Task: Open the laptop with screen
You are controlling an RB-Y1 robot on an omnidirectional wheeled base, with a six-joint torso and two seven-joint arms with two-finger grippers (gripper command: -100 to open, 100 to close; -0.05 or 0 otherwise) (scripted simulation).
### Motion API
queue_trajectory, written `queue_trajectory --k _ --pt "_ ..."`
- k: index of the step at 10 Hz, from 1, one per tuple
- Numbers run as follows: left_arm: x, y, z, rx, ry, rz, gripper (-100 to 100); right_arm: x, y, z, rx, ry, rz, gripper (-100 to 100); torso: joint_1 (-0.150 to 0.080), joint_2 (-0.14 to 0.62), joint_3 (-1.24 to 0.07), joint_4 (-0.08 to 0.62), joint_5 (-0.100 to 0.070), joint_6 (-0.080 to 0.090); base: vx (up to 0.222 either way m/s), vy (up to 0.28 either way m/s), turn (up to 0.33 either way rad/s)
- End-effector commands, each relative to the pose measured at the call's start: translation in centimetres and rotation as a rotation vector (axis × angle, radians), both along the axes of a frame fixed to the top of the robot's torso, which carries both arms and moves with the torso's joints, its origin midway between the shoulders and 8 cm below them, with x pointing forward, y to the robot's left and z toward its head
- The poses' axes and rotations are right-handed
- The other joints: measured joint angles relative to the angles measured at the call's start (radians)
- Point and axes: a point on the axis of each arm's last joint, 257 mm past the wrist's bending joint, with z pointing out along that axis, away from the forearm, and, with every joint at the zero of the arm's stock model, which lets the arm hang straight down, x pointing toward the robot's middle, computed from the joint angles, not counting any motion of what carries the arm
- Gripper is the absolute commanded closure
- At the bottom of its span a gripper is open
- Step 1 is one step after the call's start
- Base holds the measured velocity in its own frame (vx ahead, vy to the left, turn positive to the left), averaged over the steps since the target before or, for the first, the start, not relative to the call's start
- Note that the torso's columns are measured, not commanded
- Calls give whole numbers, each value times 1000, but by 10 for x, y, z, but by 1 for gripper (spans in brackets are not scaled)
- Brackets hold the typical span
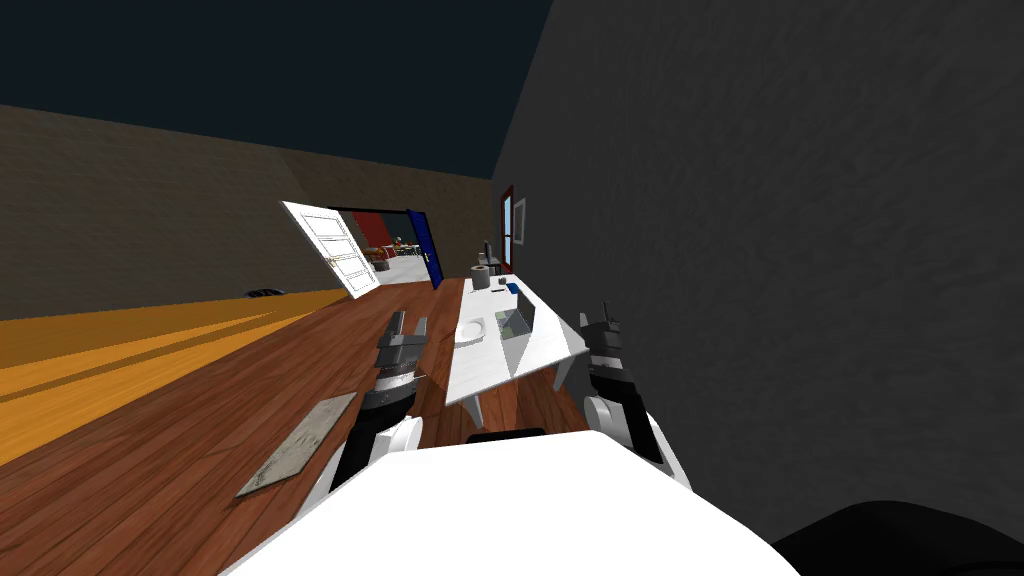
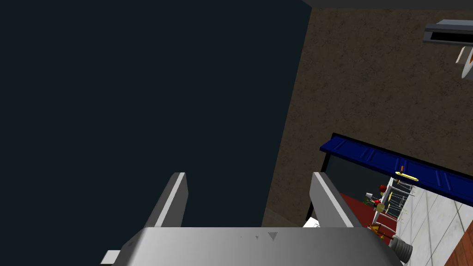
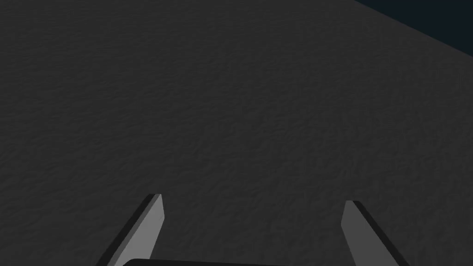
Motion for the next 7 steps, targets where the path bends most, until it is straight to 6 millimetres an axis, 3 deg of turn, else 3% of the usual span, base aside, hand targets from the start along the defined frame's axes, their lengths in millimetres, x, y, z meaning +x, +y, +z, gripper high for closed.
queue_trajectory --k 1,7 --pt "0 0 0 0 0 0 0 0 0 0 0 0 0 0 0 40 -82 41 0 0 0 0 0" --pt "0 0 0 0 0 0 0 0 0 0 0 0 0 0 0 470 -939 470 0 0 0 0 0"
